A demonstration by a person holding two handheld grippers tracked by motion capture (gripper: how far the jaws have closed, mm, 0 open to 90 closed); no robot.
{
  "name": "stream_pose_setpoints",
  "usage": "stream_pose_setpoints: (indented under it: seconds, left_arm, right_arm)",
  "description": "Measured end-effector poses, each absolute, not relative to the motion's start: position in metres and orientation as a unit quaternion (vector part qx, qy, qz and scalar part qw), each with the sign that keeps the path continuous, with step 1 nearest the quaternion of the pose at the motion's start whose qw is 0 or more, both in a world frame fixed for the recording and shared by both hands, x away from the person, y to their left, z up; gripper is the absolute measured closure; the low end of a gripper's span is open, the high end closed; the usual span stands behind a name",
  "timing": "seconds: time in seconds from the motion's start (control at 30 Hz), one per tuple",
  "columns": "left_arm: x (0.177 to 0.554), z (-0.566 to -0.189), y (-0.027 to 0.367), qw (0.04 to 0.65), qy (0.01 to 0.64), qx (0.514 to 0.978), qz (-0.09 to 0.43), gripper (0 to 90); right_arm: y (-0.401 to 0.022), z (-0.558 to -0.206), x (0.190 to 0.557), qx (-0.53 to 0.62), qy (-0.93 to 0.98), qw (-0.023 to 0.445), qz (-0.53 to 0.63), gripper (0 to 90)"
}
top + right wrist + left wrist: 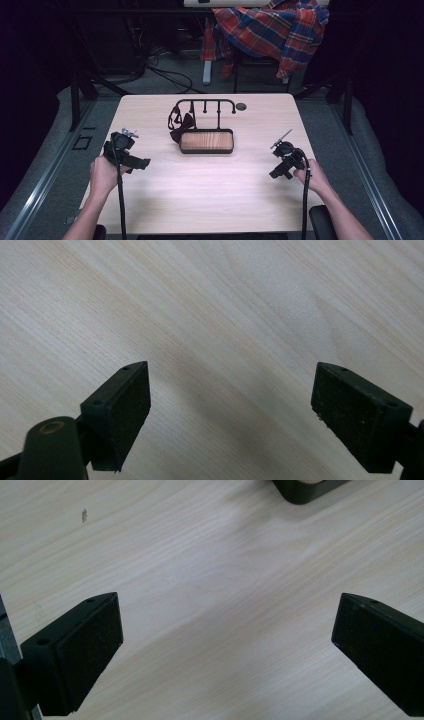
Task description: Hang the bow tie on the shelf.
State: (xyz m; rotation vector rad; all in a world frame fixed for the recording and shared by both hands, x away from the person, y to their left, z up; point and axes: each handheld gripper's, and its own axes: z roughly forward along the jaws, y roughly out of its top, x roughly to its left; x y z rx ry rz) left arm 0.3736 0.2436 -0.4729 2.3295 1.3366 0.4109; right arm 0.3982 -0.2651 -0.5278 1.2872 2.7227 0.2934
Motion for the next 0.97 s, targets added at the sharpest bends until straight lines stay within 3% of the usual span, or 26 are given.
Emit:
stream_pose_setpoints:
  seconds: [0.47, 0.97]
  left_arm:
    - [0.358, -0.493, 0.256, 0.204, 0.493, 0.838, 0.112, 0.0]
    - [0.366, -0.511, 0.263, 0.197, 0.498, 0.841, 0.084, 0.0]
  right_arm:
    - [-0.264, -0.529, 0.397, 0.427, 0.896, 0.058, 0.103, 15.9]
    - [-0.265, -0.529, 0.398, 0.418, 0.902, 0.056, 0.094, 15.9]
